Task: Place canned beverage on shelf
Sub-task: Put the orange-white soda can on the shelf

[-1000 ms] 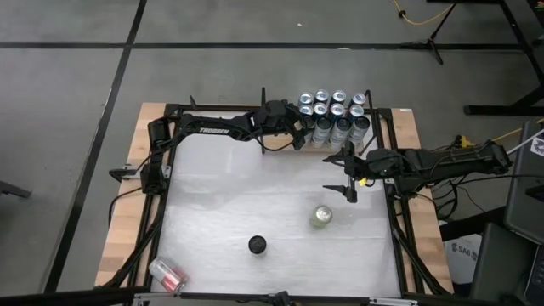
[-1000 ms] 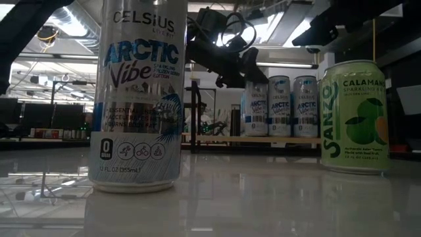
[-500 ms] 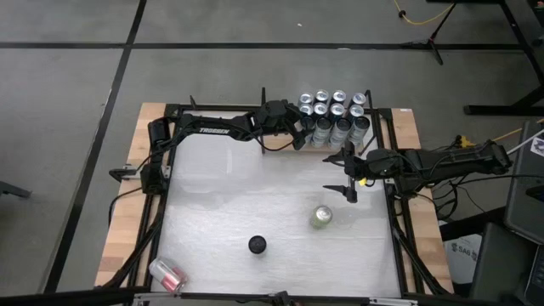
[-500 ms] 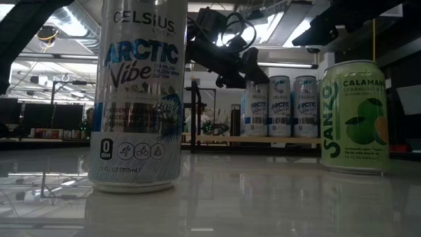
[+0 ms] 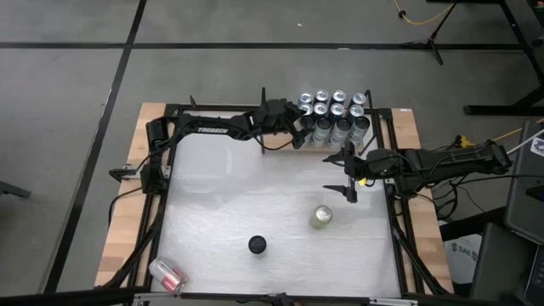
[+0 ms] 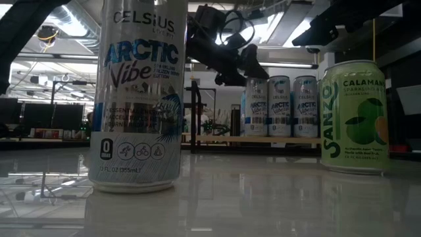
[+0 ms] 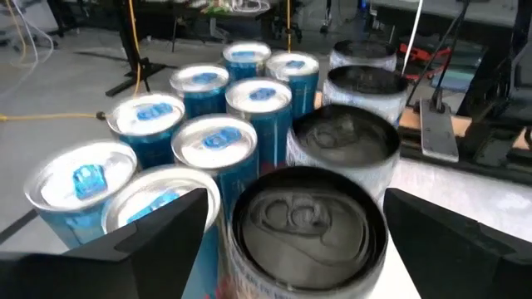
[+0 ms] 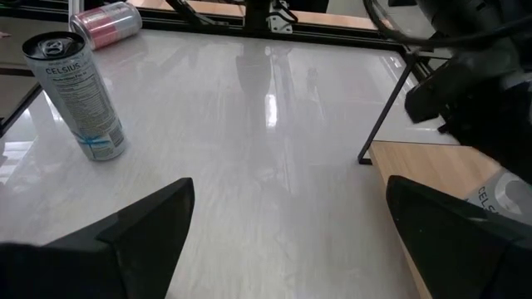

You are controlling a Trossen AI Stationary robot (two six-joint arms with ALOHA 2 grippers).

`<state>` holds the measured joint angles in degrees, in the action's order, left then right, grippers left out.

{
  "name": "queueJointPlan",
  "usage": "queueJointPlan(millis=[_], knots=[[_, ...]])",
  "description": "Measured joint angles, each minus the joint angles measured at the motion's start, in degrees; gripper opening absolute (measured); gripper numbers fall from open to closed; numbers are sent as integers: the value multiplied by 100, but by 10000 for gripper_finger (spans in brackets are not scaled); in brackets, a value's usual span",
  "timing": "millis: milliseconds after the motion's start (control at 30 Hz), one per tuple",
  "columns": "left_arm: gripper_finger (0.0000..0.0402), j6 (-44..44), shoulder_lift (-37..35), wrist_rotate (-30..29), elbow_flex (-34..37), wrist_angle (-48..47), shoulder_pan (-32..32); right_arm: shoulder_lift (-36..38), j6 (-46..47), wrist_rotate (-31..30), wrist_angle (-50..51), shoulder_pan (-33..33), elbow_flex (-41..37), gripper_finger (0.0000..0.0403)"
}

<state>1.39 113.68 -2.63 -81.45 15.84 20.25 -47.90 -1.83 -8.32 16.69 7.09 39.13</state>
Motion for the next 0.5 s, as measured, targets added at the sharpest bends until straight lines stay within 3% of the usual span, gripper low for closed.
queueJointPlan(millis=[500], knots=[[354, 187, -252, 33, -2, -176, -241, -2, 0, 0, 28, 2, 0, 388]])
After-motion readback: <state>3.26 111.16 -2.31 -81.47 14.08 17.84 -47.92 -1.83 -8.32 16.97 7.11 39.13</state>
